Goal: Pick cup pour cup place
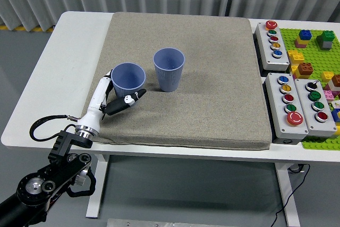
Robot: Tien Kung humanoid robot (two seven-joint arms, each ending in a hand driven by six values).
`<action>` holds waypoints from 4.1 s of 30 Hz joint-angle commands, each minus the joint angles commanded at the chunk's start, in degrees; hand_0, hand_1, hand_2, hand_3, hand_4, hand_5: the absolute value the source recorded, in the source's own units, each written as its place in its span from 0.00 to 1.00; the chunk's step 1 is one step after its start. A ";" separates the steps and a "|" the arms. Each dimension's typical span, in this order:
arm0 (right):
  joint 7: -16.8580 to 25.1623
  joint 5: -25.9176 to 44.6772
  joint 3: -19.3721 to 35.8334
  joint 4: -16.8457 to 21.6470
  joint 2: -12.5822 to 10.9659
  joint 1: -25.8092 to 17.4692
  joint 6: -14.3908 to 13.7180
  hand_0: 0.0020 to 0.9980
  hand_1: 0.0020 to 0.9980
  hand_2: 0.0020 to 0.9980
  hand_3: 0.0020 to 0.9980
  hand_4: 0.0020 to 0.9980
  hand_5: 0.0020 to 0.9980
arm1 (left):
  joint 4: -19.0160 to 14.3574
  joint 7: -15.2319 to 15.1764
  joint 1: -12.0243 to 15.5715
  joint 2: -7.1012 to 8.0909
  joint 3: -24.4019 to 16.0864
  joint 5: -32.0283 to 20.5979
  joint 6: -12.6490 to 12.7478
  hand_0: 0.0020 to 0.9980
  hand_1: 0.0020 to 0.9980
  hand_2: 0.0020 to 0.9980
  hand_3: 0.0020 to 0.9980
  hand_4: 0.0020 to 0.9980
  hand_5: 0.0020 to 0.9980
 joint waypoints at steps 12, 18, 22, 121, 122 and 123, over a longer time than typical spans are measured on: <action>0.01 -0.17 0.05 -0.02 0.06 -0.24 0.04 0.64 0.61 0.52 0.59 0.00 0.00 | 0.48 0.11 0.47 0.08 -1.26 0.19 0.42 0.88 0.90 1.00 1.00 1.00 0.55; -0.02 -0.26 0.04 -0.01 0.08 -0.34 0.07 0.64 0.61 0.51 0.59 0.00 0.00 | 0.36 0.17 0.79 0.19 -1.54 0.45 0.66 0.89 0.91 1.00 1.00 1.00 0.54; -0.02 -0.50 0.15 -0.01 0.08 -0.48 0.14 0.64 0.61 0.51 0.59 0.00 0.00 | -0.17 0.13 1.42 0.43 -2.15 0.59 0.76 0.90 0.92 1.00 1.00 1.00 0.53; 0.50 2.37 0.26 -0.10 1.01 -1.07 -1.42 0.64 0.61 0.51 0.59 0.00 0.00 | -9.13 4.26 4.06 0.11 -17.36 -23.78 -12.60 0.92 0.91 0.99 0.99 0.85 1.00; 0.50 2.41 0.30 -0.09 0.98 -1.01 -1.42 0.64 0.61 0.51 0.59 0.00 0.00 | -9.14 4.28 4.08 0.03 -17.46 -23.79 -12.57 0.92 0.91 0.99 0.99 0.85 1.00; 0.50 2.42 0.31 -0.09 0.97 -1.00 -1.42 0.64 0.61 0.51 0.59 0.00 0.00 | -9.14 4.28 4.08 0.02 -17.48 -23.79 -12.56 0.92 0.91 0.99 0.99 0.85 1.00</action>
